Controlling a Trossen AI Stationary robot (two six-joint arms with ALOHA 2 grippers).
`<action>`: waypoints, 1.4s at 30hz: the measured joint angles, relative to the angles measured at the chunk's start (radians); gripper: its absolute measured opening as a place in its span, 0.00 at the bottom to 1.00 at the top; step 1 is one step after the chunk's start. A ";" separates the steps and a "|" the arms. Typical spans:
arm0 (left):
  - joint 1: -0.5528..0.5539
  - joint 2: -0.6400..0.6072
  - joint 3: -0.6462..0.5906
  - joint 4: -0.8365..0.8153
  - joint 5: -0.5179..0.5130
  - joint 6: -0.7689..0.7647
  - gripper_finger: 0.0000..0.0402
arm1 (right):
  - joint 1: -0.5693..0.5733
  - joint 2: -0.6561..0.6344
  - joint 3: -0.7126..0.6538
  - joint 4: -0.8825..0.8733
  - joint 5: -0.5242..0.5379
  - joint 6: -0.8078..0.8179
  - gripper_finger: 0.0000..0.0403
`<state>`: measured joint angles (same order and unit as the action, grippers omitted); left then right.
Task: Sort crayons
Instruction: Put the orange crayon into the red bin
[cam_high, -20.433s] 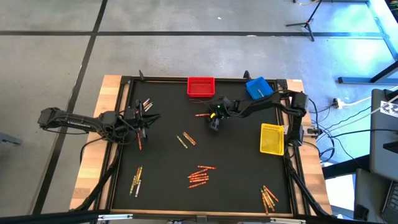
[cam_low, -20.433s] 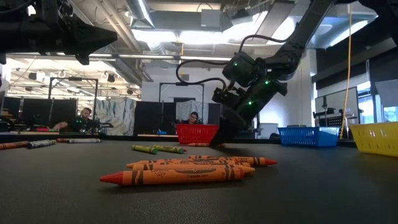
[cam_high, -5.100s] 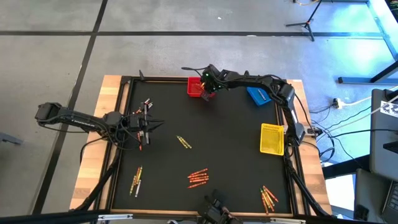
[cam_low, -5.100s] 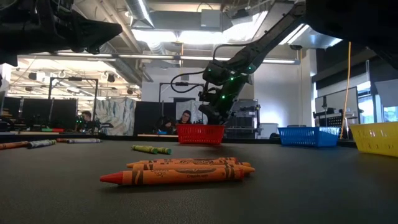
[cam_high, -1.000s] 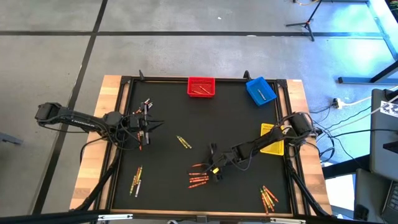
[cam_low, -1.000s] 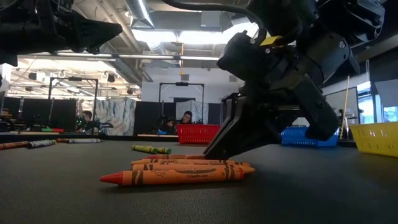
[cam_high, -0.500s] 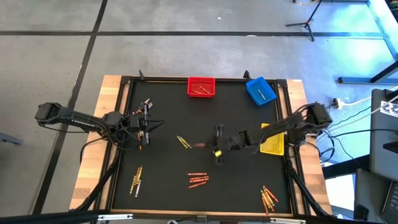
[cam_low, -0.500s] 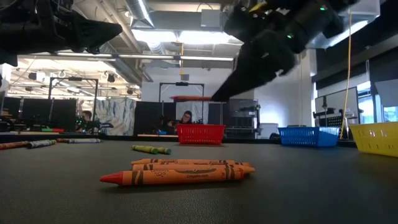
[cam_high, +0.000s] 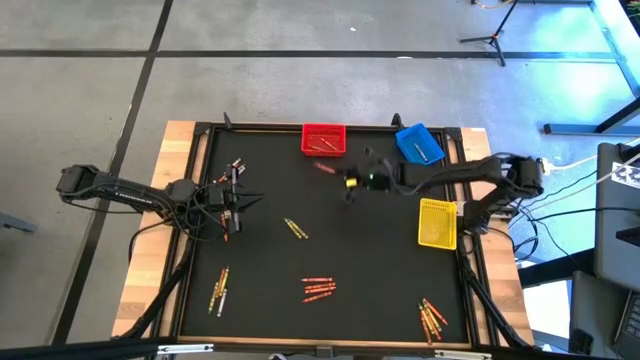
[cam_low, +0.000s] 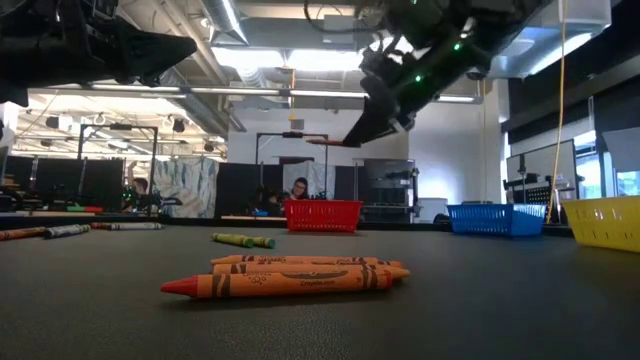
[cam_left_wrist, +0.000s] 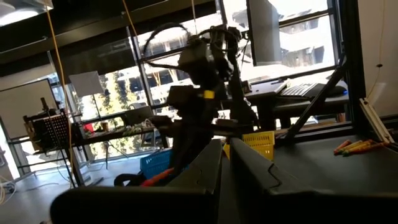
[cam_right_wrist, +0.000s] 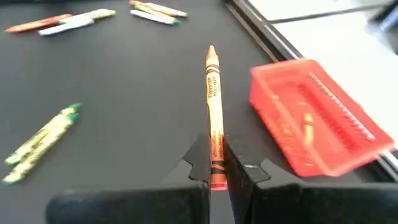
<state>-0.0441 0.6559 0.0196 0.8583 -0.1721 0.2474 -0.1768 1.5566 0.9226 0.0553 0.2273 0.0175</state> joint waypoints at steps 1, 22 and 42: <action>0.000 0.000 0.000 -0.001 -0.001 0.000 0.06 | -0.024 0.000 0.000 0.005 -0.011 0.000 0.06; 0.000 0.000 0.000 0.007 -0.001 0.025 0.06 | -0.299 0.193 0.419 -0.253 -0.112 -0.053 0.06; 0.000 0.000 0.000 0.004 -0.002 0.026 0.06 | -0.373 0.450 0.487 -0.312 -0.225 -0.142 0.06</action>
<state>-0.0441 0.6563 0.0196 0.8620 -0.1738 0.2729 -0.5499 2.0070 1.4094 -0.2568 0.0026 -0.1249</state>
